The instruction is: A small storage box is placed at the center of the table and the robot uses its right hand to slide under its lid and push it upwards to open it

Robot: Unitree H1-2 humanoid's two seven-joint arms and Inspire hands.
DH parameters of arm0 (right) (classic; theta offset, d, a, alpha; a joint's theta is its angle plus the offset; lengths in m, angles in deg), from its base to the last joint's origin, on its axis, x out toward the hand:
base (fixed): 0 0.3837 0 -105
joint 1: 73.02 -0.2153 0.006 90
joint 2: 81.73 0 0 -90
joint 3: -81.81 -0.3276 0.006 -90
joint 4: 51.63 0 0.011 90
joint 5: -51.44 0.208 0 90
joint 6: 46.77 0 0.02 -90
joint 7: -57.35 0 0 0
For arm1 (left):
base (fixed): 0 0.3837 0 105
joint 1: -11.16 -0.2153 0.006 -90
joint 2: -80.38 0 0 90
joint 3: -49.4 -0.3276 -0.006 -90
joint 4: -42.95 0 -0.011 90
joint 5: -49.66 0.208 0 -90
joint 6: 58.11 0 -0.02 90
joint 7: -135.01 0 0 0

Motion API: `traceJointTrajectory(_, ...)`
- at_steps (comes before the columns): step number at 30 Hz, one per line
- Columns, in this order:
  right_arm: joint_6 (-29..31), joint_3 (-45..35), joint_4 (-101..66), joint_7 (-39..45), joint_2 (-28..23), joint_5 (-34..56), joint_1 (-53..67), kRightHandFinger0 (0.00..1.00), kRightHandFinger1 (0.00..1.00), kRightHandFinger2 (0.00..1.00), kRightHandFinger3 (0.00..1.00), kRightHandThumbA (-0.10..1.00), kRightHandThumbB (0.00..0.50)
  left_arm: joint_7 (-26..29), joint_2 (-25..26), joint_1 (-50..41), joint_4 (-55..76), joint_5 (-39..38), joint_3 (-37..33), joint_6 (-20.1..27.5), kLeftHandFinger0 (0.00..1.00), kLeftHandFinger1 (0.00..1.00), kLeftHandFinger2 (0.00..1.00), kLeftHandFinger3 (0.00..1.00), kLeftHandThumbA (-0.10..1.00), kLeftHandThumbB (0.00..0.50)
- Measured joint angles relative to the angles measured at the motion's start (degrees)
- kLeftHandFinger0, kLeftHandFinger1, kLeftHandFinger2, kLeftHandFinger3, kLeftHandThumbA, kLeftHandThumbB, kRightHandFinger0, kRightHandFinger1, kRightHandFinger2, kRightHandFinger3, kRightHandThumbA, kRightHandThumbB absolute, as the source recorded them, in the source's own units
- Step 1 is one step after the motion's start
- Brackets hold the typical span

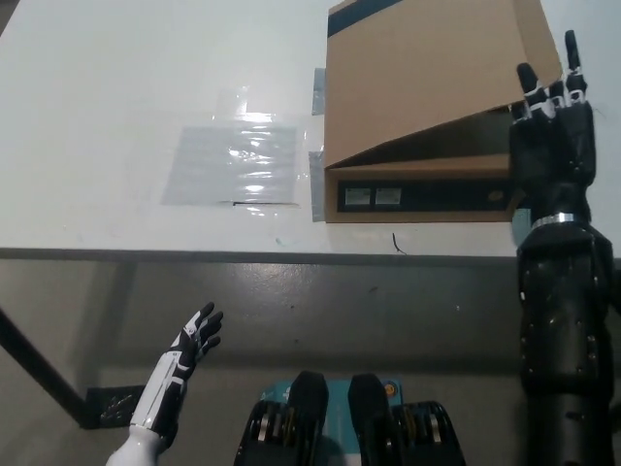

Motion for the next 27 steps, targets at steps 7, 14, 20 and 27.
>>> traceJointTrajectory(7, 0.03, 0.05, 2.2, 0.0, 2.51, 0.03, -1.02, 1.0, 1.0, 1.0, 1.0, 1.0, 0.33, -0.02, 0.05, 0.12, 0.0, -0.03, -0.16, 0.0, 1.0, 1.0, 1.0, 1.0, 1.0, 0.5)
traceJointTrajectory(14, 0.3, 1.5, 4.32, 0.0, 4.96, -0.6, -3.28, 1.0, 1.0, 1.0, 1.0, 1.0, 0.331, -0.05, 0.13, 0.76, -0.13, -0.06, -0.21, 0.0, 1.0, 1.0, 1.0, 1.0, 1.0, 0.5)
traceJointTrajectory(20, 0.47, 4.63, 4.64, -0.01, 5.64, -2.99, -4.62, 1.0, 1.0, 1.0, 1.0, 1.0, 0.325, -0.23, 0.3, 0.79, -0.14, -0.08, -0.23, 0.0, 1.0, 1.0, 1.0, 1.0, 1.0, 0.5)
traceJointTrajectory(27, 0.8, 11.74, 7.63, -0.09, 6.75, -8.83, -5.45, 1.0, 1.0, 1.0, 1.0, 1.0, 0.321, -0.44, 0.58, 0.9, -0.18, -0.04, -0.55, 0.0, 1.0, 1.0, 1.0, 1.0, 1.0, 0.5)
